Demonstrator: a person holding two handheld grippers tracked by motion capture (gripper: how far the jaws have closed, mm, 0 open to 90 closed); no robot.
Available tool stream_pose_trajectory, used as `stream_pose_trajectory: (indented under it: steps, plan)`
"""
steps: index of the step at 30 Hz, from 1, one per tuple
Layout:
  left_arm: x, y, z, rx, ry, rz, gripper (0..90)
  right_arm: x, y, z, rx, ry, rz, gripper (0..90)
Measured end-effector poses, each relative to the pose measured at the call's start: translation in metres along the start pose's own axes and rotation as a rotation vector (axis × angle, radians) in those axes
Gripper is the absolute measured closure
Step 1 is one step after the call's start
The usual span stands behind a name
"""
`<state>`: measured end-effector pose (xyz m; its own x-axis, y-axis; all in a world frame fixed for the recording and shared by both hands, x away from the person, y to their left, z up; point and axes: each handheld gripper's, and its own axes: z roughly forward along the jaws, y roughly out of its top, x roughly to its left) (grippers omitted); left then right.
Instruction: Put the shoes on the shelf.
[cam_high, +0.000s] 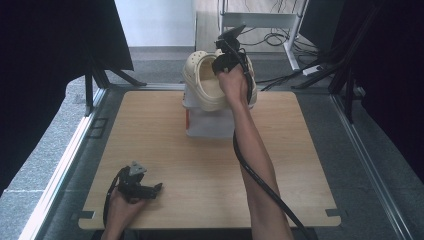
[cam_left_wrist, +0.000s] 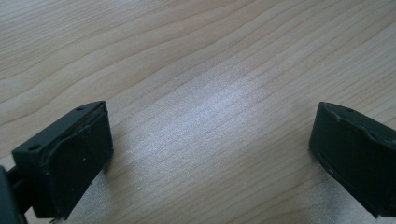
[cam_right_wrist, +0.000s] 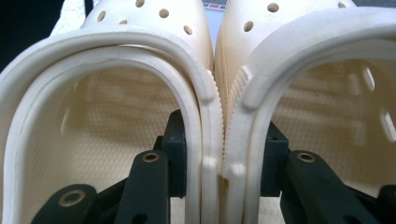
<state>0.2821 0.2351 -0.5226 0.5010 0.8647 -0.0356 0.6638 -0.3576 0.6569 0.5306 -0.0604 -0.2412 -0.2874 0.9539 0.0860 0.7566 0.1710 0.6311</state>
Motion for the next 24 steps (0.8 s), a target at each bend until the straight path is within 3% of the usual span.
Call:
stream_pose_trajectory:
  steps: [10,19,24]
  plan:
    - [0.0,0.0,0.0,0.0,-0.004,0.003,0.0,-0.003,0.015,0.03,-0.034,-0.056,0.077,64.1]
    - [0.0,0.0,0.0,0.0,-0.004,0.004,0.0,-0.006,0.017,0.06,-0.057,-0.095,0.125,64.1]
    - [0.0,0.0,0.0,-0.002,-0.005,0.003,0.0,-0.009,0.013,0.073,-0.051,-0.083,0.14,63.9]
